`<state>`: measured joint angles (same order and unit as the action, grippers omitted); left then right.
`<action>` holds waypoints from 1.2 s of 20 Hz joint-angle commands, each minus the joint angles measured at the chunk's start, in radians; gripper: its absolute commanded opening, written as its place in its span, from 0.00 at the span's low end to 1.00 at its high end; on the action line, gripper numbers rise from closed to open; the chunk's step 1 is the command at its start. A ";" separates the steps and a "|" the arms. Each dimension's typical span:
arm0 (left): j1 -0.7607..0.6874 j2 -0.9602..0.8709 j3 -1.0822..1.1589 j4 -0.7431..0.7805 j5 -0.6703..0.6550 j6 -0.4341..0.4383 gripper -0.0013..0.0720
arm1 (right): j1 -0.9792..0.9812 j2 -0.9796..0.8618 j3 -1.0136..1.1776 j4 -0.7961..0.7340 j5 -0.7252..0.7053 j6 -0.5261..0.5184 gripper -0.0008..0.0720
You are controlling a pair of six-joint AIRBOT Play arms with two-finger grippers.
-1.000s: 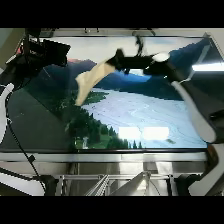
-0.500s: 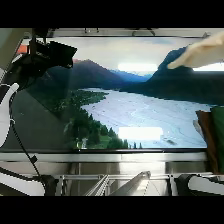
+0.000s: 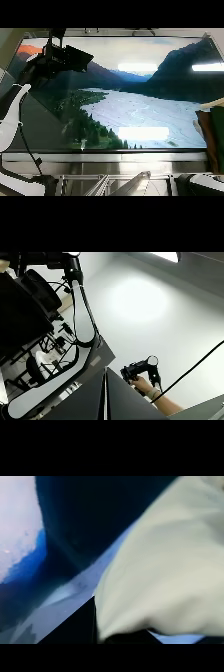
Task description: Fold the shirts.
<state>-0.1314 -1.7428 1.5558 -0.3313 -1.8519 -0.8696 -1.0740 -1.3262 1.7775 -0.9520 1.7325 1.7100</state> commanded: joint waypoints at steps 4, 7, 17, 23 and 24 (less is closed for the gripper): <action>-0.032 -0.005 0.000 0.000 -0.004 0.047 0.03 | -0.102 0.142 -0.096 -0.486 0.110 -0.023 0.04; -0.024 -0.005 0.000 0.001 -0.004 0.069 0.03 | -0.102 0.175 -0.276 -0.530 0.109 -0.057 0.04; -0.024 -0.005 0.000 0.000 -0.004 0.065 0.03 | -0.102 0.124 -0.568 -0.843 0.113 -0.003 0.98; -0.019 -0.004 0.005 0.000 -0.004 0.048 0.03 | -0.083 0.114 -0.564 -0.396 0.091 0.071 0.29; -0.010 -0.005 0.025 0.017 0.002 0.027 0.02 | -0.082 0.111 -0.564 -0.210 0.066 0.071 0.06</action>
<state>-0.1524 -1.7477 1.5620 -0.3305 -1.8515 -0.8116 -1.1614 -1.2072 1.2152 -1.5291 1.8290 1.7554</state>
